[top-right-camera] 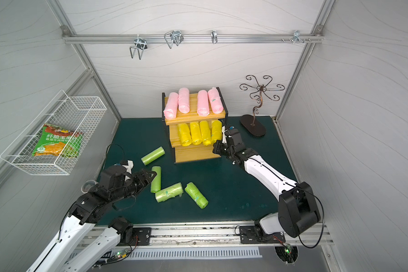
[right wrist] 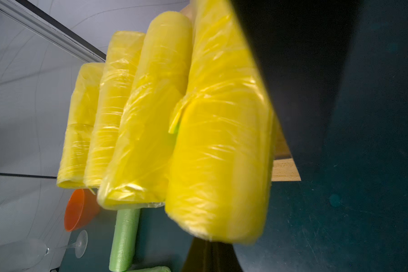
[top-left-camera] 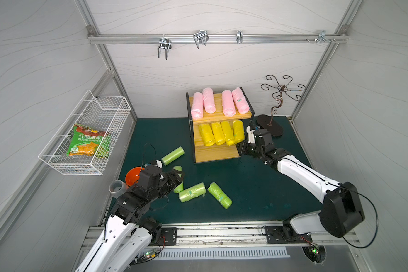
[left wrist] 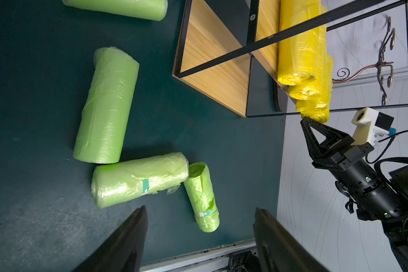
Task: Sort the rolls of trash bags by color and place them on the shelf
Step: Place the roll of trash bags on the shelf.
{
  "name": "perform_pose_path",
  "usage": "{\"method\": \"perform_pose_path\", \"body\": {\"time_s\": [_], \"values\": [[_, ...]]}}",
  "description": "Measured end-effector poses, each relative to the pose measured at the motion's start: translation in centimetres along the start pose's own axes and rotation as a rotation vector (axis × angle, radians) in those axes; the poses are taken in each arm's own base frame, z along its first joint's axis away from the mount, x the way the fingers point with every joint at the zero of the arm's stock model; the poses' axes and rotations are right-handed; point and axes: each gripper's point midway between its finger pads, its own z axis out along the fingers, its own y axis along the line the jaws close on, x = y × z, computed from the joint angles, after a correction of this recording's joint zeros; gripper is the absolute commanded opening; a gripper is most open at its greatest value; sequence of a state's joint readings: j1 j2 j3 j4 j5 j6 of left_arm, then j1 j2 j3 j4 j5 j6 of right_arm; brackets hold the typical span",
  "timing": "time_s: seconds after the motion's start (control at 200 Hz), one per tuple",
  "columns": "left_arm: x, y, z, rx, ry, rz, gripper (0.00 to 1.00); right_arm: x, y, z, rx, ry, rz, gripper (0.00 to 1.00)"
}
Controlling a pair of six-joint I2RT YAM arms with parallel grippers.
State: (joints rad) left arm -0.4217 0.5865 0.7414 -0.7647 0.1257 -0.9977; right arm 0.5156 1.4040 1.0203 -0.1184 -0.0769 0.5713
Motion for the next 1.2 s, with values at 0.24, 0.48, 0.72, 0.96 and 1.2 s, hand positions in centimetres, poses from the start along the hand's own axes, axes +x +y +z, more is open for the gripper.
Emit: {"method": "perform_pose_path", "body": {"time_s": [0.24,0.48,0.72,0.96,1.2], "values": [[0.0,0.0,0.0,0.000,0.000,0.000,0.76,-0.3,0.0,-0.4,0.005,-0.016,-0.003,0.00],[0.3,0.5,0.4,-0.015,0.009,-0.002,0.76,-1.1,0.4,-2.7,-0.006,-0.086,-0.012,0.00],[0.3,0.6,0.4,-0.017,0.010,-0.002,0.76,-1.2,0.1,-2.2,0.005,-0.088,-0.015,0.00],[0.3,0.6,0.4,-0.018,0.011,-0.002,0.76,-1.6,-0.2,-1.2,0.024,-0.089,-0.031,0.00],[0.3,0.7,0.5,-0.023,0.013,-0.003,0.76,-2.8,-0.3,-1.3,0.035,-0.132,-0.052,0.00]]}}
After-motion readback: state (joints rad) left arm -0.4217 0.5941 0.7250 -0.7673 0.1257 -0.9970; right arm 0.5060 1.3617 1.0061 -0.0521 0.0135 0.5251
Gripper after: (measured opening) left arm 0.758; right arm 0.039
